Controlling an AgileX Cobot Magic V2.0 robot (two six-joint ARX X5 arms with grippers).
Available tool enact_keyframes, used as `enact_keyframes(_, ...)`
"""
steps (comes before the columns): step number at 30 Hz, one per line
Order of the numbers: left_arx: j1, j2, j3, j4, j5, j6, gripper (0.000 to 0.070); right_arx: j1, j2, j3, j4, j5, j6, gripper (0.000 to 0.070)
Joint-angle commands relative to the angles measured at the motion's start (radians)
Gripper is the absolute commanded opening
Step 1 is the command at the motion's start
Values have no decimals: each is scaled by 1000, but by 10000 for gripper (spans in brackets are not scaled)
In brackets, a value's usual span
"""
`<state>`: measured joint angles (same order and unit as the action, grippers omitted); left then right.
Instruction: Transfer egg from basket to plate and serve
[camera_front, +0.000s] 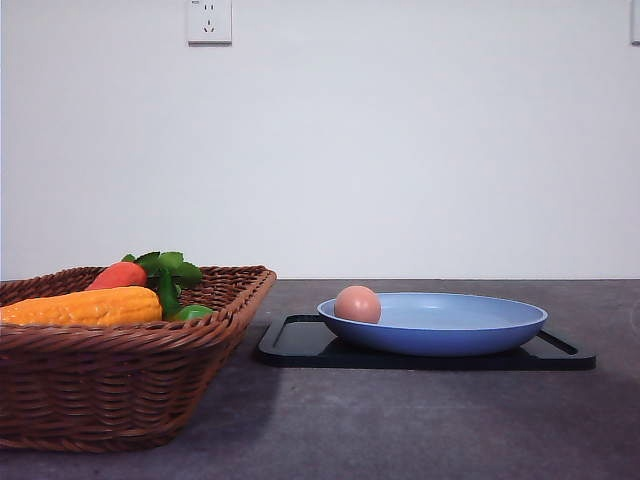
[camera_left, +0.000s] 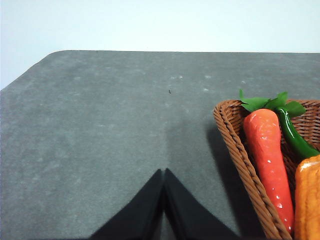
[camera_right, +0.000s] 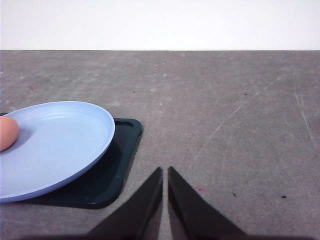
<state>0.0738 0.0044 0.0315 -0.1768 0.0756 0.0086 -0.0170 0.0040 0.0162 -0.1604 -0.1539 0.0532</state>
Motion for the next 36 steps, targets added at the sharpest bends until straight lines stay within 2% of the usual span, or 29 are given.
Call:
enact_keyframes(1,2,-2,-24,-11,-1,-2,0,0,0,-6,3,1,10,0)
enact_keyframes(36,2,-2,-24,-11,-2,-2,0,0,0,-6,3,1,10,0)
